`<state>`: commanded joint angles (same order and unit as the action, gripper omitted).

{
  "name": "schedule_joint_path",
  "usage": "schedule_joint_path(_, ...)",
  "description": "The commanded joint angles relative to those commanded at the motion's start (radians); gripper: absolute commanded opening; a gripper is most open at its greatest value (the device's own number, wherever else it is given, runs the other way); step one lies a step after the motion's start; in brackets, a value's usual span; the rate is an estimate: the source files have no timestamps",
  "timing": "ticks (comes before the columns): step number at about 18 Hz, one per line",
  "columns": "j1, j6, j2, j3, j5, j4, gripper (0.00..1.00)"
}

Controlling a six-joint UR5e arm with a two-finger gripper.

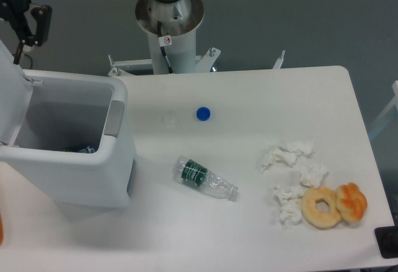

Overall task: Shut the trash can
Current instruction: 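Lower the gripper behind the lid and push its edge forward, then push the lid forward with the gripper, tipping it toward closed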

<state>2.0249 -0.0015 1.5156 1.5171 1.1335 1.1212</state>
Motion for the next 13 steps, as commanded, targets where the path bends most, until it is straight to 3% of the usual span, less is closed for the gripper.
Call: schedule_joint_path(13, 0.018, 0.002, -0.020, 0.011, 0.052, 0.052, 1.00)
